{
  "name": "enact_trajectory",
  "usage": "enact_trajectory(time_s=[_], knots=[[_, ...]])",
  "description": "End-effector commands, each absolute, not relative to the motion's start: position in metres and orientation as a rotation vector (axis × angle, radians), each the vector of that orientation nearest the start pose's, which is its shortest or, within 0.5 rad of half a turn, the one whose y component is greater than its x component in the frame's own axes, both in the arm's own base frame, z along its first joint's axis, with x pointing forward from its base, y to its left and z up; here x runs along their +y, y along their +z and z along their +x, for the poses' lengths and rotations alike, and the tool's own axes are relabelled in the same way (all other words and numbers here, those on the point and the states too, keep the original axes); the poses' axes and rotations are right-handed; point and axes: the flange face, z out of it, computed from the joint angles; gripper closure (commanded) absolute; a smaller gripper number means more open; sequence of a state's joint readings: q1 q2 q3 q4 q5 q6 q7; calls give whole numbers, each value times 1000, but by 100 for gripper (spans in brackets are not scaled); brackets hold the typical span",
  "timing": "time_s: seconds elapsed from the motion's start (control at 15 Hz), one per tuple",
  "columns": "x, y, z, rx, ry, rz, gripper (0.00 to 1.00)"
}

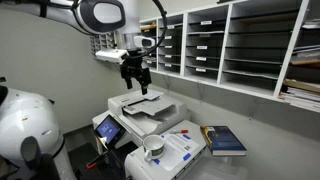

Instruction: Put the marker in the cup

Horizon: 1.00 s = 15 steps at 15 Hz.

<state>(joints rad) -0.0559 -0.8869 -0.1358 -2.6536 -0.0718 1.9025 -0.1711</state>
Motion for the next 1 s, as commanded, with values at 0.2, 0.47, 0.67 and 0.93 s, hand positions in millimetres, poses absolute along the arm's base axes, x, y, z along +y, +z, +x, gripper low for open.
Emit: enact_trajectory(time_s=[0.2,0.47,0.67,0.93], knots=[[-66,507,296,-64,-211,-3119,0],[-63,488,322,228,-268,-3123,0],[-58,451,370,461,-349,-3103,0],[-51,387,440,775,-391,-3058,0]])
